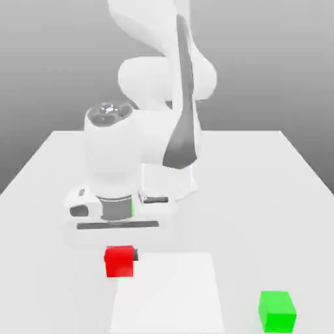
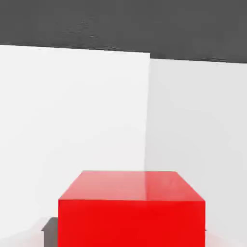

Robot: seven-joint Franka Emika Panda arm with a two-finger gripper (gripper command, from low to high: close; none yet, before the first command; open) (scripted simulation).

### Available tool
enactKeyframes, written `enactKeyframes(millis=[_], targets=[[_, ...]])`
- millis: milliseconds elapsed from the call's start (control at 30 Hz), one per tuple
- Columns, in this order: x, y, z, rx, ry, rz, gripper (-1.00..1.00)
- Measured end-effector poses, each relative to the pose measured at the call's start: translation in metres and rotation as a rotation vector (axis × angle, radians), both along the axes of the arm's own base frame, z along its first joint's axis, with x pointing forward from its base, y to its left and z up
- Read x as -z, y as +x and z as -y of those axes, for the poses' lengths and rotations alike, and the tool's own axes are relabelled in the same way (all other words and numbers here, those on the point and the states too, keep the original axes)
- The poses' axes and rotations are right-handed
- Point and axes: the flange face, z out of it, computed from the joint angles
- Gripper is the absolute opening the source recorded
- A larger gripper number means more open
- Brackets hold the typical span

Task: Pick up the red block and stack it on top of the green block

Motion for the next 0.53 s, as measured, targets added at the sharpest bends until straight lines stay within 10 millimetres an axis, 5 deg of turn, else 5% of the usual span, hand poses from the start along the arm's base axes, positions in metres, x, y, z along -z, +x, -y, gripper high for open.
enactKeyframes(millis=[133, 267, 367, 400, 533], targets=[[-0.015, 0.037, -0.103, -0.149, -0.003, -0.002, -1.0], [-0.023, 0.046, -0.201, -0.273, 0.002, 0.001, -1.0], [0.01, 0.046, -0.233, -0.311, 0.003, 0.003, -1.0], [0.023, 0.046, -0.235, -0.315, 0.003, 0.002, 1.0], [0.023, 0.046, -0.235, -0.315, 0.003, 0.002, 1.0]])
